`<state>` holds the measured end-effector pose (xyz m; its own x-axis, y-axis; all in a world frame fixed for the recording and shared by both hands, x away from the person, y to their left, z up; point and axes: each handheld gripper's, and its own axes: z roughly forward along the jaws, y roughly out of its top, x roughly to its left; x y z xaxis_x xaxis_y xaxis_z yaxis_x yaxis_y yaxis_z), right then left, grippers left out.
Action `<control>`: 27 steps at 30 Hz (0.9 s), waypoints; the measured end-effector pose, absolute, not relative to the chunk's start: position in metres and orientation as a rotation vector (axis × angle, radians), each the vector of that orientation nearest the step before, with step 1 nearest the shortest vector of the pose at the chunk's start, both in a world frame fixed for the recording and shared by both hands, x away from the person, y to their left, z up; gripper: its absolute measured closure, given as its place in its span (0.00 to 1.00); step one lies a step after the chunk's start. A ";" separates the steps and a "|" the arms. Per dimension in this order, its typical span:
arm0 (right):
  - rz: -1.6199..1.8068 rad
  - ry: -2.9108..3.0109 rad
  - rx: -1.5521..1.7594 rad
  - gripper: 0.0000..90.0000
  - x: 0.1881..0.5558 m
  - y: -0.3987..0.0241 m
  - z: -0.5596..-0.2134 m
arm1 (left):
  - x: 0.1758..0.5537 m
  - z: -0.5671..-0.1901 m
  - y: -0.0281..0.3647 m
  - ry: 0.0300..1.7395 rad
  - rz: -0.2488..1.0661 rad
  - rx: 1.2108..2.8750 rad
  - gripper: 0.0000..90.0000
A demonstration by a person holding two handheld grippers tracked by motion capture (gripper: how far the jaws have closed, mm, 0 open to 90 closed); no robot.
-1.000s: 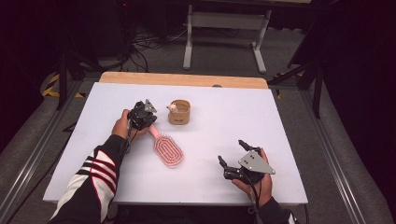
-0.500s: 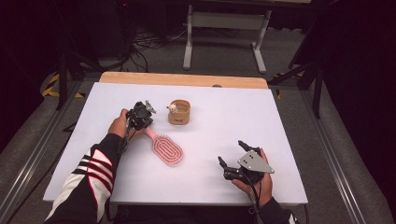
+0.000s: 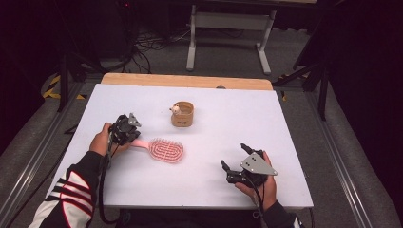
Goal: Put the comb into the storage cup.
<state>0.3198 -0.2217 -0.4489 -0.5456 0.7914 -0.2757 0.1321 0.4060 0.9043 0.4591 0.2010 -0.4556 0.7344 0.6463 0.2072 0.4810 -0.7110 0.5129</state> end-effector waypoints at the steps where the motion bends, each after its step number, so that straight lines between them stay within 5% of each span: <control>1: 1.160 1.941 0.785 0.15 0.320 -0.222 -0.449 | 0.455 -0.456 0.203 0.858 0.532 2.503 1.00; 27: 1.144 1.932 0.789 0.15 0.320 -0.227 -0.447 | 0.392 -0.460 0.219 0.787 0.524 2.510 1.00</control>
